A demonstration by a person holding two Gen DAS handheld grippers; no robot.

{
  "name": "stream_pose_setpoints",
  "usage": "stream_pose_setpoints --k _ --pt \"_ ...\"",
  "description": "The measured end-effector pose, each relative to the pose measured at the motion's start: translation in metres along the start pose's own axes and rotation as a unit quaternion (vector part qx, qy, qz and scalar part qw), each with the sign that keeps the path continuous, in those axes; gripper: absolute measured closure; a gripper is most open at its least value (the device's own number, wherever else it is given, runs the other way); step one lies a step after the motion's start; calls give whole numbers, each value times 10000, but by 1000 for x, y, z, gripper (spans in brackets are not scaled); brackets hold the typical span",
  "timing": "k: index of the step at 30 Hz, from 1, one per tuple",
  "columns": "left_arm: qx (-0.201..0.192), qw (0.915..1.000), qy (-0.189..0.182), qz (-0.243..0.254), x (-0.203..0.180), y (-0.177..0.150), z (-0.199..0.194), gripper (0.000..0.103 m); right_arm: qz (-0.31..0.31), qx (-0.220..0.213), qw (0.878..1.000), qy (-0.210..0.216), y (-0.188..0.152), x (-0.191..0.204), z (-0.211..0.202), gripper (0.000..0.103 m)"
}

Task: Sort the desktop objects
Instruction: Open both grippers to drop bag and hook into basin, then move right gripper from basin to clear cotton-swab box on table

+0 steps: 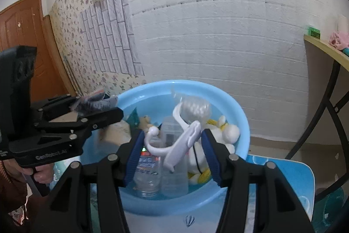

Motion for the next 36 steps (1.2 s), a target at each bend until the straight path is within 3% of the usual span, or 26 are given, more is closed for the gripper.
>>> stream_pose_setpoints --k 2,4,19,26,29,36 --pt "-35 10000 -9 28 -1 2 0 50 14 64 10000 -2 -3 -2 4 49" --pt "-67 10000 -14 58 -2 3 0 35 40 84 10000 19 -5 -2 5 49" --pt "111 9999 11 119 -13 -17 -13 31 194 34 9995 -237 -20 -13 -21 46" --pt "215 9997 76 -42 -9 -29 -19 27 365 80 9962 -792 -43 -43 -46 46" --pt "283 9995 94 -112 -7 -34 -19 24 607 144 9927 -1037 -57 -63 -55 34" --pt "398 9989 113 -222 -5 -43 -17 23 924 425 9843 -1440 -80 -94 -55 25"
Point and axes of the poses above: each gripper's, at about its wrist camera, not at the fingertips, and z roughly the way its jaws point, x to its left, y to its top, the point moved 8 cm from there along z, roughly the way its jaws point, and after that the axes turned 4 degrees about y, right-handed, at the moved point
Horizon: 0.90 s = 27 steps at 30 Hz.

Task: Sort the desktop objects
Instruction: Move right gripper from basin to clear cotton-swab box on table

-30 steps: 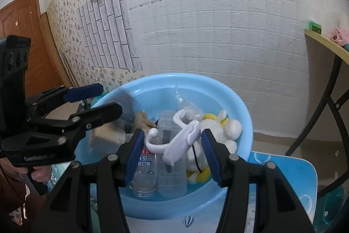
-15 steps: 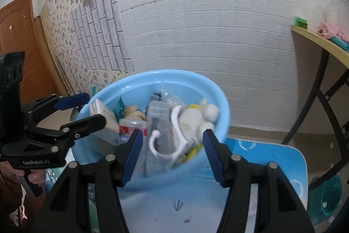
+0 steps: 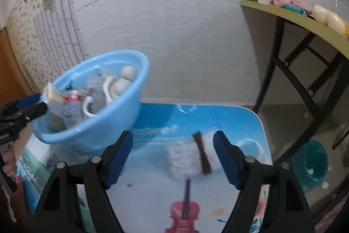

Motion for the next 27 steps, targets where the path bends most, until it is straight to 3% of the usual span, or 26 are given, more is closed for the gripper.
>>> stream_pose_setpoints --k 1,5,19,22,24,26,27 --pt "12 10000 -2 -3 0 -1 0 23 -11 86 10000 -14 -3 -2 4 24" --pt "22 10000 13 30 -2 -2 0 23 -51 287 9995 -114 -14 -8 14 5" --pt "43 10000 64 37 1 -4 1 23 -43 644 9979 -90 -25 -20 35 5" --pt "40 10000 78 39 1 -4 0 23 -4 579 9983 -116 -24 -22 32 20" --pt "43 10000 81 27 2 -4 -1 23 26 540 9985 -65 -22 -23 27 45" --pt "37 10000 72 3 2 -4 -2 23 75 525 9986 28 -20 -23 24 55" --pt "28 10000 70 -6 2 -4 -4 23 3 560 9984 5 -20 -22 24 55"
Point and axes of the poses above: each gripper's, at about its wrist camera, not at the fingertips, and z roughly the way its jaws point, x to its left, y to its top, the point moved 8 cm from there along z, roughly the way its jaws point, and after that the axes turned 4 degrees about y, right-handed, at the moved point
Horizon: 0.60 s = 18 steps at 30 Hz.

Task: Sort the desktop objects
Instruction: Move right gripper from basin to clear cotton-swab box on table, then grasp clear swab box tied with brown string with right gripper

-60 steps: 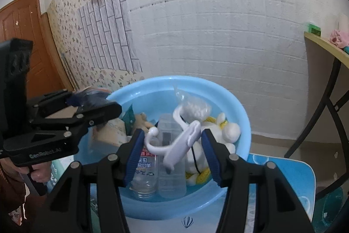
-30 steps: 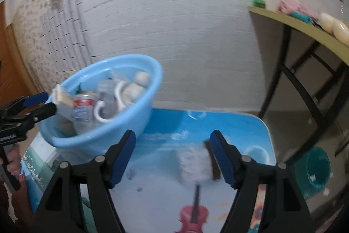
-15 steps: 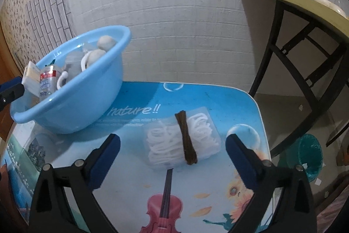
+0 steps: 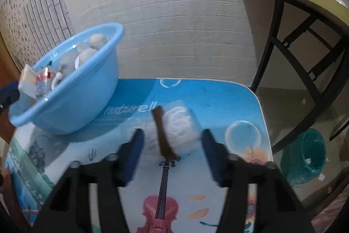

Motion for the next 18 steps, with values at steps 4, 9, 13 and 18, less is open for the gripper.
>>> stream_pose_setpoints --k 4,9,13,18 --pt "-38 10000 -3 4 1 0 -4 23 -6 59 10000 6 -1 3 0 46" --pt "-40 10000 31 -9 3 -3 -9 23 -115 82 9998 135 -4 12 4 21" --pt "-31 10000 43 -42 6 -3 -10 23 -336 205 9991 124 -4 20 13 16" --pt "-17 10000 46 -34 6 -4 -11 23 -353 261 9990 10 -6 17 18 18"
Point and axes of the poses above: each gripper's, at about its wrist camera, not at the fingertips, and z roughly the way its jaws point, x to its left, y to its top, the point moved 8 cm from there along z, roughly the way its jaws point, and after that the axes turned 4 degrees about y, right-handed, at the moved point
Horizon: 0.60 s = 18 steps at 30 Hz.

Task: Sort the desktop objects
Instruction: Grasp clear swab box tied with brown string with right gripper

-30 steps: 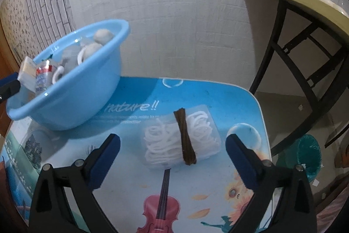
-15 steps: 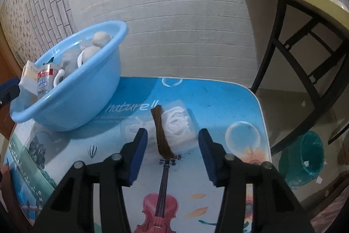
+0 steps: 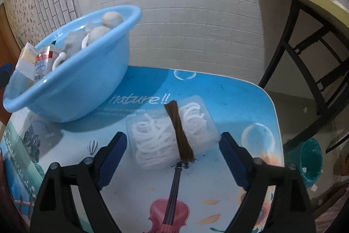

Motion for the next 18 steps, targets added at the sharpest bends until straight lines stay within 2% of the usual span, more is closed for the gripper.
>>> stream_pose_setpoints --k 3,7,12,18 --pt "3 10000 -4 -6 0 -1 0 23 135 -58 9996 224 0 -1 -4 19" --pt "-20 10000 -23 -25 1 -1 -2 23 145 -298 9991 248 5 2 -20 19" --pt "-69 10000 -33 -19 1 0 -5 22 132 -669 9971 330 21 11 -48 19" --pt "-75 9999 -84 -47 1 0 -5 22 89 -1057 9918 715 43 33 -80 19"
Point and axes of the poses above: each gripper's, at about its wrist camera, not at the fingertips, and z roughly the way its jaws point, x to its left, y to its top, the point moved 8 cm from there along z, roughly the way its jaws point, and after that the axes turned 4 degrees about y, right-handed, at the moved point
